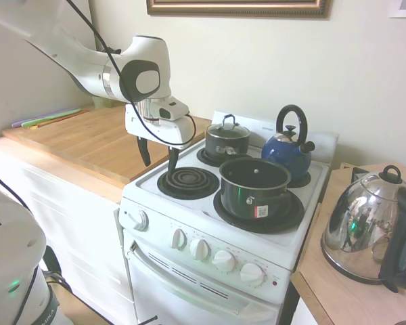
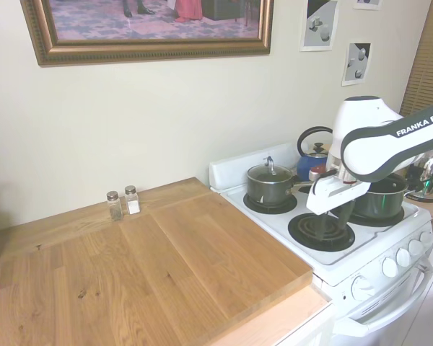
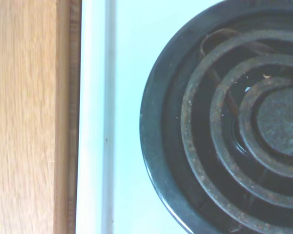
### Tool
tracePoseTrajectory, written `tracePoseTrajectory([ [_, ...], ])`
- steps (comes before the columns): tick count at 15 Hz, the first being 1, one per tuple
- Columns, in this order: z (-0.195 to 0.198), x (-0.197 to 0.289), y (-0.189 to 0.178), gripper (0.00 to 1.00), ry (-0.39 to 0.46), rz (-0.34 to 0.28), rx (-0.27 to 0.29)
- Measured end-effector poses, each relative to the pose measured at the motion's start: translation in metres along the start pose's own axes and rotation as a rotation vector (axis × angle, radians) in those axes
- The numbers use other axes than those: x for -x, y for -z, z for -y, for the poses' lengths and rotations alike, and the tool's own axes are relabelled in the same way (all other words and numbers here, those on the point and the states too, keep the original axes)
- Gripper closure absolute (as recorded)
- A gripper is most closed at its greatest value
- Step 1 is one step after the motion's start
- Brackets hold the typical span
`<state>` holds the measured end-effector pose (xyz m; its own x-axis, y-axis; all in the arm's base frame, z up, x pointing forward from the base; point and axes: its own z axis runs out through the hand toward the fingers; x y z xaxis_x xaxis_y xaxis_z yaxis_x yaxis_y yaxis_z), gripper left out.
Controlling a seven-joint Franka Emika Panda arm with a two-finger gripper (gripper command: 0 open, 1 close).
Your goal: Uncover the lid of the pot
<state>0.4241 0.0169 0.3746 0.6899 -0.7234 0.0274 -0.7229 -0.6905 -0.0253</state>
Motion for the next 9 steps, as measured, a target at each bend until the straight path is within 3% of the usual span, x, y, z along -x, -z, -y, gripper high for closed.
tracePoseTrajectory([
  [3, 0.005, -0.004, 0.01, 0.0, -0.009, -0.009, -0.009],
  [9, 0.059, -0.046, 0.111, 0.0, -0.007, -0.066, -0.075],
])
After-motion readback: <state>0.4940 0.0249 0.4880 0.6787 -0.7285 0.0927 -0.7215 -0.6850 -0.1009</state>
